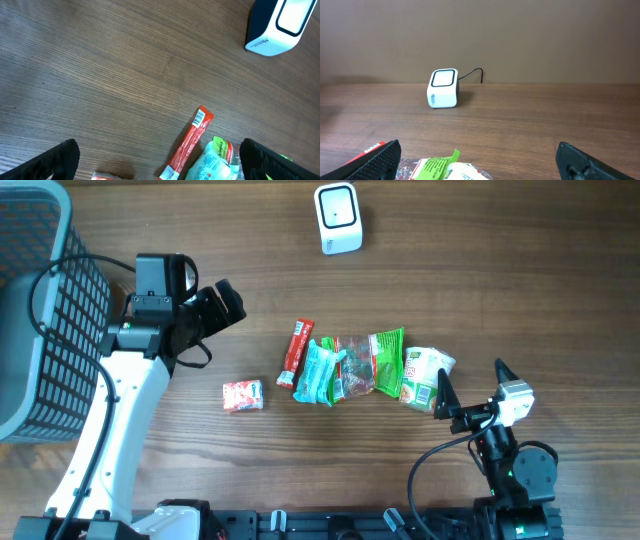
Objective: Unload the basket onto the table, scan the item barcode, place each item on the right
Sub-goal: 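Carry the red snack stick and lay it left of the tissue pack, then move the right gripper from rest toward the cup noodles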
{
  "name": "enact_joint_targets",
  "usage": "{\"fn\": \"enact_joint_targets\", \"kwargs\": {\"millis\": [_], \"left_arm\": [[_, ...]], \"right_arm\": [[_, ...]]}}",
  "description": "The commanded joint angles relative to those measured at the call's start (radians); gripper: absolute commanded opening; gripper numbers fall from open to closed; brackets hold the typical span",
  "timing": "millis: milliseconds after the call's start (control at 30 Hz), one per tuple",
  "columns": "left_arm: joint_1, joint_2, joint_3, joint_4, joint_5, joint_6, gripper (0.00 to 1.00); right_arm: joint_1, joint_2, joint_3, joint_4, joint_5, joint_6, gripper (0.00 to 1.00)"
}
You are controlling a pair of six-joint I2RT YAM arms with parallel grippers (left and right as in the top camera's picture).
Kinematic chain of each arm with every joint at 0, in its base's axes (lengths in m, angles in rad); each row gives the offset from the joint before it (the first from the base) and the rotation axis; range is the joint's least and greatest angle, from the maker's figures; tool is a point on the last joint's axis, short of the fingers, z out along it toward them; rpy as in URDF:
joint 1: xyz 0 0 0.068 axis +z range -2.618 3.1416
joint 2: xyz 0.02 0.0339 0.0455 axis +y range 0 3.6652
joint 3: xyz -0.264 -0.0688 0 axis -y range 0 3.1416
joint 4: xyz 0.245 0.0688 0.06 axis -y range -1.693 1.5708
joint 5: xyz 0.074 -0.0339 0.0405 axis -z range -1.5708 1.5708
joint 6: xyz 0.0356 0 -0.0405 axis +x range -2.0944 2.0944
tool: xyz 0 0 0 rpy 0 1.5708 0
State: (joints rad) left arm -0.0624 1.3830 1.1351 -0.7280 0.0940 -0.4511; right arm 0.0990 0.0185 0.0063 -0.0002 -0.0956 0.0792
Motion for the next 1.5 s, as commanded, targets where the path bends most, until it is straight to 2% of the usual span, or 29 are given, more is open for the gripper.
{"fn": "enact_joint_targets", "kwargs": {"millis": [0,367,500,600,700,800,933,1067,1100,1133,1167,1200,1233,1300,1333,1367,1400,1467], "left_arm": [[0.004,-0.008,-0.002,0.002,-0.01,0.002,1.0],[0.004,-0.008,-0.002,0.002,-0.01,0.001,1.0],[0.004,-0.008,-0.002,0.002,-0.01,0.002,1.0],[0.004,-0.008,-0.002,0.002,-0.01,0.002,1.0],[0.004,-0.008,-0.002,0.002,-0.01,0.002,1.0],[0.004,-0.008,-0.002,0.002,-0.01,0.001,1.0],[0.004,-0.008,-0.002,0.002,-0.01,0.002,1.0],[0.004,-0.008,-0.002,0.002,-0.01,0.002,1.0],[0.004,-0.008,-0.002,0.002,-0.01,0.002,1.0],[0.004,-0.008,-0.002,0.002,-0.01,0.001,1.0],[0.004,-0.008,-0.002,0.002,-0.01,0.001,1.0],[0.004,-0.008,-0.002,0.002,-0.01,0.002,1.0],[0.004,-0.008,-0.002,0.002,-0.01,0.002,1.0],[0.004,-0.008,-0.002,0.002,-0.01,0.002,1.0],[0.004,-0.008,-0.002,0.002,-0.01,0.002,1.0],[0.004,-0.008,-0.002,0.002,-0.01,0.001,1.0],[0.004,-0.008,-0.002,0.002,-0.01,0.002,1.0],[0.004,-0.008,-0.002,0.002,-0.01,0.002,1.0]], "right_arm": [[-0.003,-0.005,-0.001,0.004,0.009,0.006,1.0],[-0.003,-0.005,0.002,0.028,-0.021,0.029,1.0],[-0.003,-0.004,0.124,-0.159,-0.021,0.03,1.0],[-0.003,0.06,0.369,-0.357,-0.021,0.033,1.0],[-0.003,0.257,0.637,-0.51,-0.022,0.027,1.0],[-0.003,0.548,0.921,-0.706,-0.042,0.021,1.0],[-0.003,0.913,1.236,-0.926,-0.171,0.002,1.0],[-0.003,1.062,1.247,-0.985,-0.198,0.027,1.0],[-0.003,1.091,1.247,-1.014,-0.187,0.026,0.92],[-0.003,1.123,1.246,-1.04,-0.175,0.03,0.66],[-0.003,1.144,1.246,-1.057,-0.172,0.029,0.58],[-0.002,1.169,1.246,-1.07,-0.172,0.029,0.4],[-0.002,1.189,1.246,-1.088,-0.172,0.029,0.4],[-0.002,1.218,1.244,-1.131,-0.167,0.05,0.69],[-0.002,1.248,1.238,-1.165,-0.126,0.105,0.86],[-0.002,1.26,1.23,-1.165,-0.105,0.123,0.89],[-0.002,1.277,1.215,-1.16,-0.084,0.135,0.97],[-0.002,1.313,1.183,-1.149,-0.085,0.15,1.0]]}}
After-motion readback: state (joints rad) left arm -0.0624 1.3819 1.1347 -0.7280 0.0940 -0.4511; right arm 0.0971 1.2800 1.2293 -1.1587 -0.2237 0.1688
